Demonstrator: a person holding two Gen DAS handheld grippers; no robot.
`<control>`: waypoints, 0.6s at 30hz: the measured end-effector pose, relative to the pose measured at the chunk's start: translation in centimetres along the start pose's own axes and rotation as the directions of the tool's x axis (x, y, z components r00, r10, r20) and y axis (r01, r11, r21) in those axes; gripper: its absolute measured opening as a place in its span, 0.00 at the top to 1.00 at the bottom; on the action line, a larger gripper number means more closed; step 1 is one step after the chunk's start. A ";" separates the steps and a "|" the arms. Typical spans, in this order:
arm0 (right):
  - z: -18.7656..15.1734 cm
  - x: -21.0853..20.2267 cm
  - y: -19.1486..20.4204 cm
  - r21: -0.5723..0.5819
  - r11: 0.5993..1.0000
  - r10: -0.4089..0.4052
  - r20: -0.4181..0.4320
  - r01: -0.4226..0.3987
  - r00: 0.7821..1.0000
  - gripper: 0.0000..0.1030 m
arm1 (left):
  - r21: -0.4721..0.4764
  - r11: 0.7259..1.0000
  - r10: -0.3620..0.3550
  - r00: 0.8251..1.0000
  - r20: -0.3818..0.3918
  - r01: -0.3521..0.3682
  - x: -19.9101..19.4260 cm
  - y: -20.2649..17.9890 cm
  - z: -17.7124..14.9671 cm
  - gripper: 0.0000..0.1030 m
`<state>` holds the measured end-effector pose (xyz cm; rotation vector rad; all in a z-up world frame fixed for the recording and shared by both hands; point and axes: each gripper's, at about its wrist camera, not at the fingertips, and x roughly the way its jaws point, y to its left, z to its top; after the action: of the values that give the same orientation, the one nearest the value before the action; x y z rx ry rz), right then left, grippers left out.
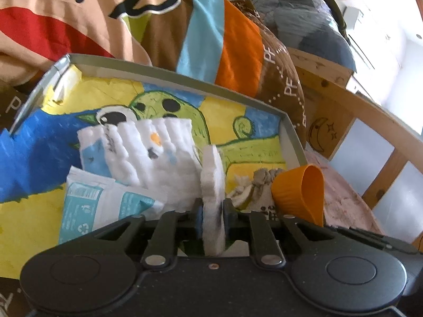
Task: Organize soft objects
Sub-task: 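Lift the foam piece and orange strap and lower both into the tray, then open both grippers to release the foam piece and strap in the tray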
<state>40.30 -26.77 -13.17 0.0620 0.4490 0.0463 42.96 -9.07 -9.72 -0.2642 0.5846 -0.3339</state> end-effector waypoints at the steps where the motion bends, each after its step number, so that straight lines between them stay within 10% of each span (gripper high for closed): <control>1: 0.3 -0.2 0.2 -0.009 1.000 -0.001 0.002 0.001 1.000 0.92 | -0.008 1.000 -0.001 1.000 0.006 0.001 -0.2 0.1 0.2 0.83; 18: 1.3 -2.4 2.4 -0.060 0.996 0.063 0.048 -0.060 0.997 0.37 | -0.023 0.999 0.025 0.998 0.058 -0.024 -3.4 0.6 2.1 0.74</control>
<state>38.65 -24.53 -10.78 0.0198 0.3954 0.1184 41.62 -6.95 -6.55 -0.2872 0.5344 -0.2954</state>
